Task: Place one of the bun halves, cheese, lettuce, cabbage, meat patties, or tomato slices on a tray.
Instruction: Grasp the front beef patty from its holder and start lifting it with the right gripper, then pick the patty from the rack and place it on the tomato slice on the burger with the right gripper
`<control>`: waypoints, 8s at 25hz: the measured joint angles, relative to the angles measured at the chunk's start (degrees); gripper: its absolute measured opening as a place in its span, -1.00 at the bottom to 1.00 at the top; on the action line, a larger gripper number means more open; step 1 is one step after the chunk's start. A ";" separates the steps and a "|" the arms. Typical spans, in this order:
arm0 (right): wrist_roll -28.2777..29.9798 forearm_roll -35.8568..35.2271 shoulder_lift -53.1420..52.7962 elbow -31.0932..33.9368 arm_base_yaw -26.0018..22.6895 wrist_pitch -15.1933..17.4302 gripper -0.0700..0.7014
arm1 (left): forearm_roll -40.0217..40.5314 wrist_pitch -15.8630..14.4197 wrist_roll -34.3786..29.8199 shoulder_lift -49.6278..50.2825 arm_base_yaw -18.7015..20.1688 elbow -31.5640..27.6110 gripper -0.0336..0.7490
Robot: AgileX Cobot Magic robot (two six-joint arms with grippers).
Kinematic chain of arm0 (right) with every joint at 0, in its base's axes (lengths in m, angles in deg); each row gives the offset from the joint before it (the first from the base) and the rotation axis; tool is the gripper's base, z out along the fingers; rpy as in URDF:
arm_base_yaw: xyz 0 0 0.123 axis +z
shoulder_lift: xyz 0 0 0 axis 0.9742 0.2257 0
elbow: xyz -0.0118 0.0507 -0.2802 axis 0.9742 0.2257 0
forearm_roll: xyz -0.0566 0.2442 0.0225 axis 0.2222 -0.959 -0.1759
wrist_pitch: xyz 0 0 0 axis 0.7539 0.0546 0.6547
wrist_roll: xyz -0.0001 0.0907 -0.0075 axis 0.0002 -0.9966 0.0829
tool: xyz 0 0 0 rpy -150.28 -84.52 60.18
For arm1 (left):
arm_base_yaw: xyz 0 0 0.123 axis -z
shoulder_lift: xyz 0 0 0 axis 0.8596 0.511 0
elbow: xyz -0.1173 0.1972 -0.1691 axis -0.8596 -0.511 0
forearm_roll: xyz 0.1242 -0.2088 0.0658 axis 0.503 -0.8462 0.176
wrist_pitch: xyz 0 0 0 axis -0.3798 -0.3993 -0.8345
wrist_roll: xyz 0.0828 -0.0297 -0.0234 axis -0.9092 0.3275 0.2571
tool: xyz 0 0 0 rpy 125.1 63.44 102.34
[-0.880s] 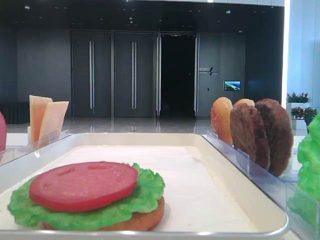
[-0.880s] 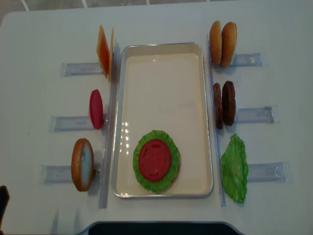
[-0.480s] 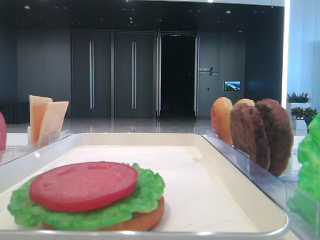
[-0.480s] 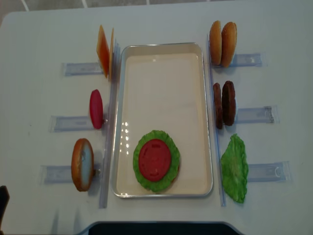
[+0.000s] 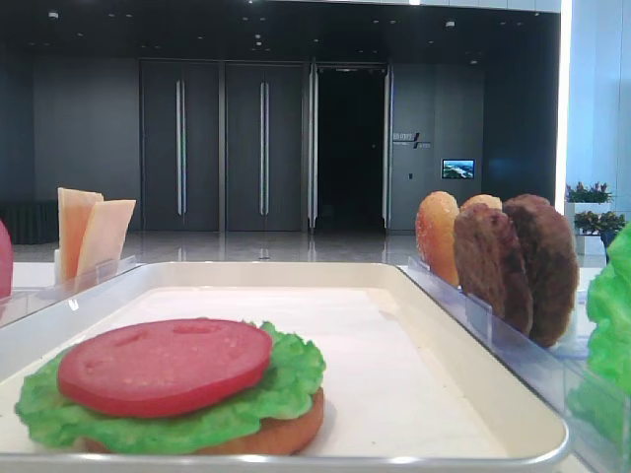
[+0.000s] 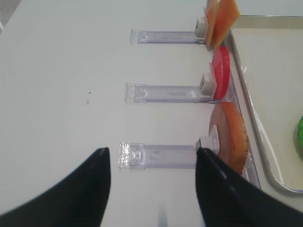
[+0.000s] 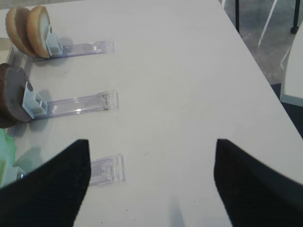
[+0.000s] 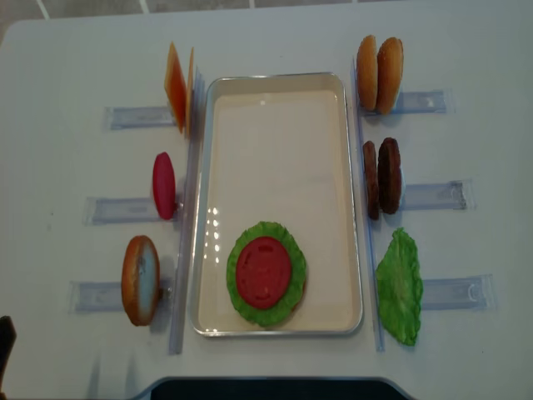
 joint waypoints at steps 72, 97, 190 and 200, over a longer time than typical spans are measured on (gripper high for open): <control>10.39 -10.10 78.04 -32.52 0.27 -2.84 0.59 | 0.00 0.00 0.00 0.00 -0.07 0.00 -0.05; -19.14 -7.68 80.23 -33.10 30.48 -15.46 0.59 | 0.00 0.00 0.00 0.00 -0.07 0.00 -0.87; -7.43 -21.88 81.14 -33.03 33.14 -16.27 -0.41 | 0.00 -0.04 0.00 0.00 -0.07 0.00 -0.92; 14.35 -43.35 81.14 -30.75 37.11 -22.37 -0.41 | 0.00 -0.04 0.00 0.00 -0.07 0.00 -0.92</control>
